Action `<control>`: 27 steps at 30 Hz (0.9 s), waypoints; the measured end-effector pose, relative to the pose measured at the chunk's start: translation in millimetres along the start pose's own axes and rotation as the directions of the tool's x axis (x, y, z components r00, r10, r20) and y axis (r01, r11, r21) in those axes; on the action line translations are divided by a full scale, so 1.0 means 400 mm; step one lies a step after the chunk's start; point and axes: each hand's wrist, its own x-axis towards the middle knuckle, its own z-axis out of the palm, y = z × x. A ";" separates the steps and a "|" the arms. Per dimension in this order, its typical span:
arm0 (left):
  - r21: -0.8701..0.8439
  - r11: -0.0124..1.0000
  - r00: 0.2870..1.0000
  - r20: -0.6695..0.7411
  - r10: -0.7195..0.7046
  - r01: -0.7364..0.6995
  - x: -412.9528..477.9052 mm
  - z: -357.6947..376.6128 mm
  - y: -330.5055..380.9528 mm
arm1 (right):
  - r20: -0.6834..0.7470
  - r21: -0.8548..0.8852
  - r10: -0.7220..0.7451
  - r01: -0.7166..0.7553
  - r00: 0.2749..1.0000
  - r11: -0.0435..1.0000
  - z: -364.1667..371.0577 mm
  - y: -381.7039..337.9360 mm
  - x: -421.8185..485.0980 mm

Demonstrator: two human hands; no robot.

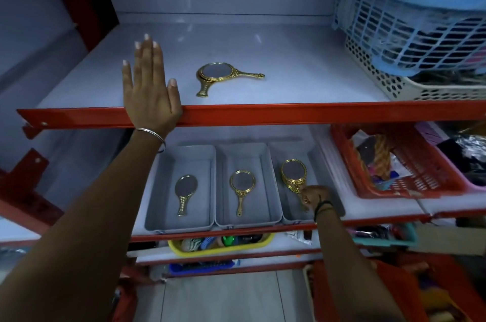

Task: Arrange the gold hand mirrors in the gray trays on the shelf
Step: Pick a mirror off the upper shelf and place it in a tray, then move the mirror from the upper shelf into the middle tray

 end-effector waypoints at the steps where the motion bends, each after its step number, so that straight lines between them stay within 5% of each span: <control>1: 0.002 1.000 1.000 -0.010 -0.002 0.002 0.001 0.004 0.000 | -0.007 -0.002 0.011 -0.011 1.000 1.000 0.005 0.000 0.019; 16: -0.016 1.000 0.999 -0.047 -0.018 0.017 -0.001 0.008 0.000 | -0.262 -0.173 -0.071 0.026 0.962 0.985 0.059 0.049 0.051; 19: -0.029 0.999 0.999 -0.042 -0.024 0.023 0.001 0.005 -0.001 | -0.364 -0.101 -0.172 0.145 0.915 0.984 0.051 0.020 0.019; 21: -0.033 0.999 0.999 -0.041 -0.024 0.023 0.003 0.006 -0.002 | -0.524 -0.004 -0.267 0.311 0.809 0.950 0.039 -0.031 -0.042; 23: -0.034 0.999 0.999 -0.035 -0.026 0.024 0.001 0.003 -0.003 | -0.689 0.032 -0.380 0.549 0.618 0.835 0.024 -0.098 -0.129; 27: -0.048 0.998 0.999 0.006 -0.041 0.042 -0.005 -0.003 0.000 | -0.788 -0.087 -0.590 0.918 0.174 0.386 -0.024 -0.253 -0.301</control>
